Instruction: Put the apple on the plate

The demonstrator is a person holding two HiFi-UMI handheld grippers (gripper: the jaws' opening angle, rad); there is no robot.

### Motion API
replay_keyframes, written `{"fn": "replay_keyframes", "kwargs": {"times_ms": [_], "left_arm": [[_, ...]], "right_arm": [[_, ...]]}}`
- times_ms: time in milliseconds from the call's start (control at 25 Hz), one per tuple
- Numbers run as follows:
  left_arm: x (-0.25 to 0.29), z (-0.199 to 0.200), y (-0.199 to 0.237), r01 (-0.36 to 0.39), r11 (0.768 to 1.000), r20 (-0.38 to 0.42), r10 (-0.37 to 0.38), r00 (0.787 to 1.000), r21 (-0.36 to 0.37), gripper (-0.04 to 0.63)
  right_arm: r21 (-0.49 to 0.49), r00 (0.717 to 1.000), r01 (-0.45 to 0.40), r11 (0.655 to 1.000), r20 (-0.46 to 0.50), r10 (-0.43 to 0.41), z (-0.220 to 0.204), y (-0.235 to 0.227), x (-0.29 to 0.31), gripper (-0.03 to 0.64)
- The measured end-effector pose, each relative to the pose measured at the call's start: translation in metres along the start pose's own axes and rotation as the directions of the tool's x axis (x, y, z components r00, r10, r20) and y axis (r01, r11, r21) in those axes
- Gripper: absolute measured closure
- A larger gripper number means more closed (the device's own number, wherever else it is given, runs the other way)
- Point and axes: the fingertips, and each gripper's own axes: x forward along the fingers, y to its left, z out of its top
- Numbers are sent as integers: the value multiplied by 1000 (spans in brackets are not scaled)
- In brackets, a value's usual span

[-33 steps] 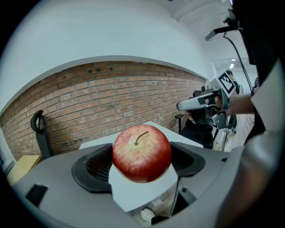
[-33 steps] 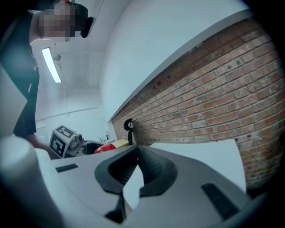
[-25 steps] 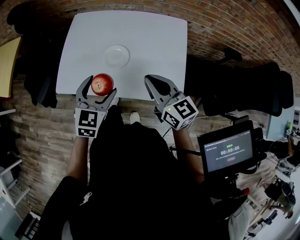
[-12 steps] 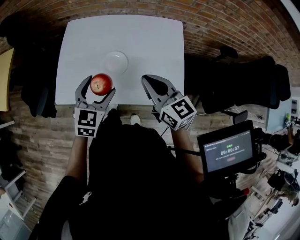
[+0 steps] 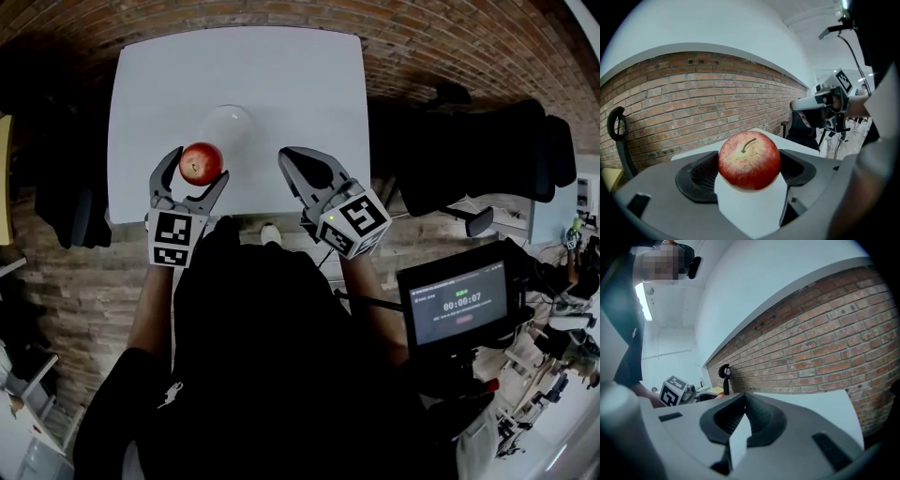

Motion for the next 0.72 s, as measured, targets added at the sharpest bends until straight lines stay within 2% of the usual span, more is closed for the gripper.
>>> {"fn": "replay_keyframes", "kwargs": {"times_ms": [480,720], "left_arm": [[39,-21,24,105,994,-37,-105,994,-2,192],[64,-40,36,148,989,-72,-145,987,32,192]], "right_arm": [[28,997,68,997,-46,-67,-4,-3,30,614],[48,992,98,994,-81,-94,-13,-6,45,614]]}}
